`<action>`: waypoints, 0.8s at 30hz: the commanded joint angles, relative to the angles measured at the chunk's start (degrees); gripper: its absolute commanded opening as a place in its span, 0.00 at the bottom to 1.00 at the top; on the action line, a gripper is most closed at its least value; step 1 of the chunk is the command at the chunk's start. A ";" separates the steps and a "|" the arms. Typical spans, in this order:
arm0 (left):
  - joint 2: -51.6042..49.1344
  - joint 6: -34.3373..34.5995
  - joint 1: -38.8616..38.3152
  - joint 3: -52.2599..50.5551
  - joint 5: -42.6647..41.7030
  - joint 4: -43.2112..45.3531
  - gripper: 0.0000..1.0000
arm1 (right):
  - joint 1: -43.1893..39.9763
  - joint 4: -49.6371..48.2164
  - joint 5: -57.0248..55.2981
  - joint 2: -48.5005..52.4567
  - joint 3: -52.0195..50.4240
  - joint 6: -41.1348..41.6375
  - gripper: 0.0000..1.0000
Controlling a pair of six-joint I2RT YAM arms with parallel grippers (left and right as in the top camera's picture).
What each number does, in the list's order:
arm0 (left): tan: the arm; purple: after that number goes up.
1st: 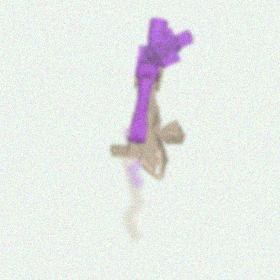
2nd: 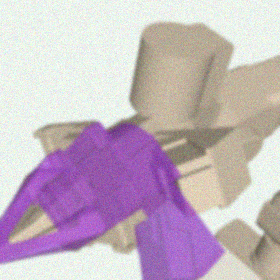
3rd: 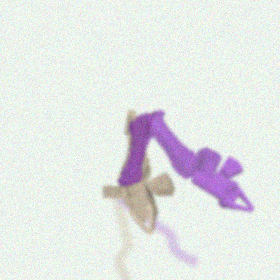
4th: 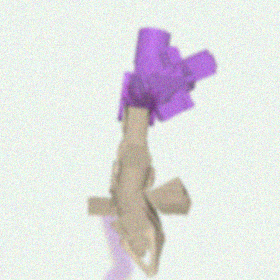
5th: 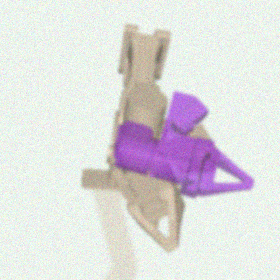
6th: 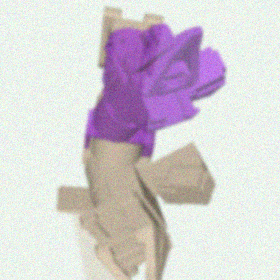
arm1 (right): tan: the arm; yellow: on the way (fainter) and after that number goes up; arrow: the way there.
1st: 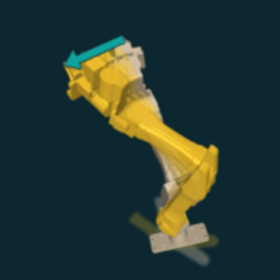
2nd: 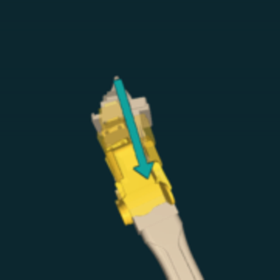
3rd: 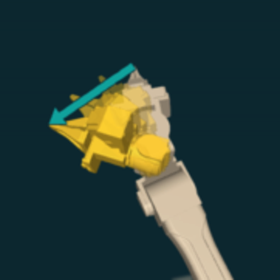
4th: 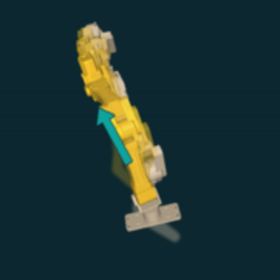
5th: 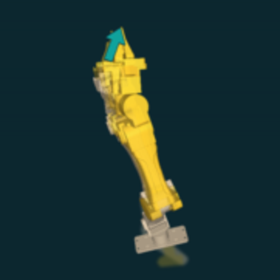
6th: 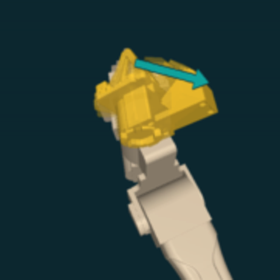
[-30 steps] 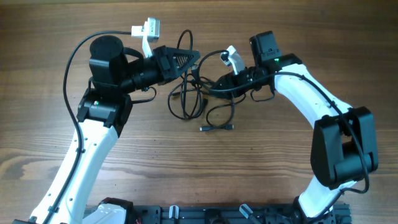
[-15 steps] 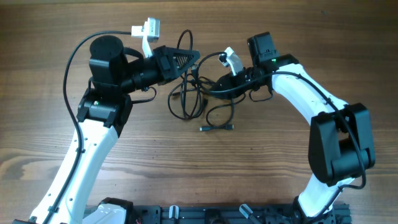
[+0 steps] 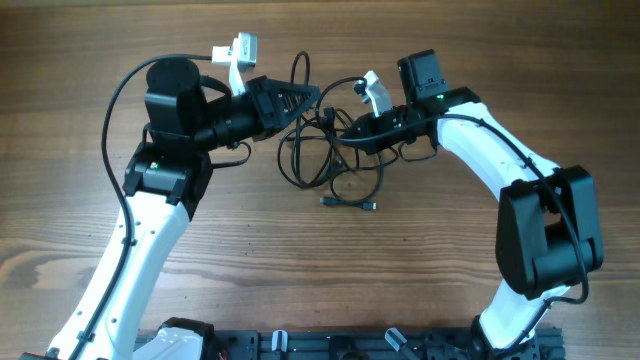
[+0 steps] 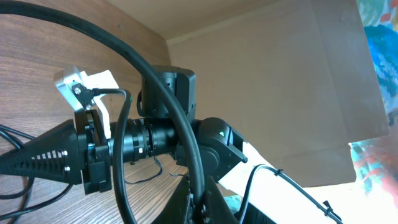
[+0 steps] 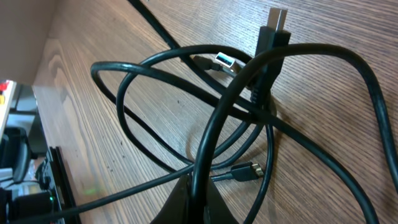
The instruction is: Untangle cables
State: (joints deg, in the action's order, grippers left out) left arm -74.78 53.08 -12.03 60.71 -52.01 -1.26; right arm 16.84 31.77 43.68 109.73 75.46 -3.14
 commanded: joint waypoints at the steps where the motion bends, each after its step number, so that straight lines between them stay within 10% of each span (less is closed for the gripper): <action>1: 0.57 -2.45 0.33 0.44 -0.57 0.13 0.04 | 0.33 -0.70 -0.55 0.79 -0.04 3.72 0.04; 24: 0.52 -7.91 0.33 0.37 15.17 -13.44 0.04 | -10.01 8.28 -8.00 -23.15 -0.04 10.86 0.04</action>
State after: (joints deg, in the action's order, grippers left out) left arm -74.78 46.72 -11.99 60.71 -39.03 -14.68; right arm 7.07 39.29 39.05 89.06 75.46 5.63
